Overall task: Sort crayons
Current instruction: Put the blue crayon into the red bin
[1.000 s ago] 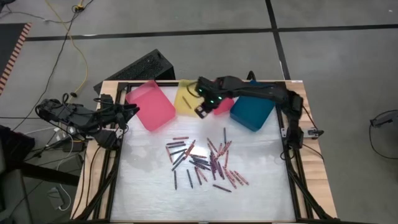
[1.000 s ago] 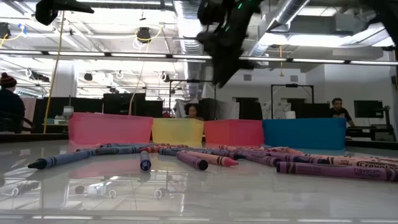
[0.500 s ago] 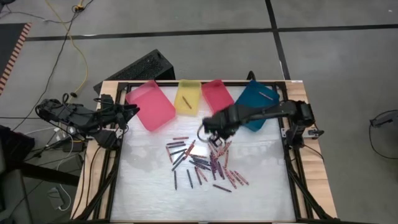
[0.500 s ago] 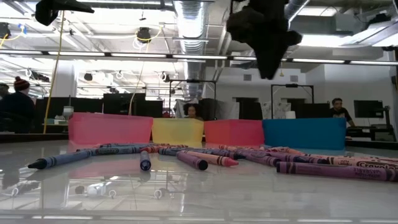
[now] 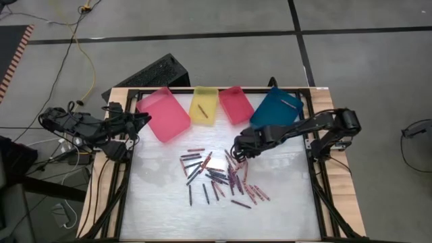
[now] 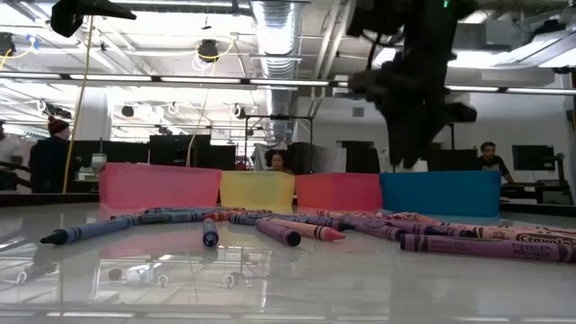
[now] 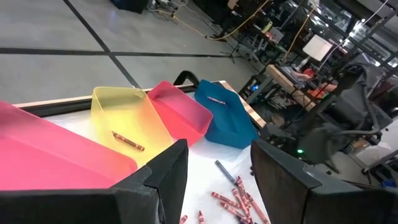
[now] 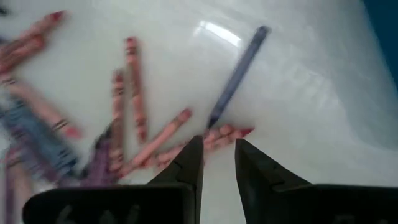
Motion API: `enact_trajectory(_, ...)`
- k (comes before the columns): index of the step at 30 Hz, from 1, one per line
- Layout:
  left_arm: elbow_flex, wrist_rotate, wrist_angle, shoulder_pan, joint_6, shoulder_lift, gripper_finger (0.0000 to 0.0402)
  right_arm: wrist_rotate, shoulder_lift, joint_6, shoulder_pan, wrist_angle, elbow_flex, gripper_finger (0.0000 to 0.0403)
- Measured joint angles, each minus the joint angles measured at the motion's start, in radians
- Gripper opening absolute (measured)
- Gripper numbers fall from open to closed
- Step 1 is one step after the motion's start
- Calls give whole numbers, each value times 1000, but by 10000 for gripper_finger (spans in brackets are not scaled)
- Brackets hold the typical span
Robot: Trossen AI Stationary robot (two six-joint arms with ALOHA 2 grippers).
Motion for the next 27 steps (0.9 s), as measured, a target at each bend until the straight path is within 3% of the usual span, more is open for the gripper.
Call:
enact_trajectory(11, 0, -2, 0, 0, -16, 0, 165, -24, 89, -111, -72, 103, -41, 88)
enact_trajectory(27, 0, -2, 0, 0, -10, 0, 165, 9, 90, -69, -126, 125, -40, 88)
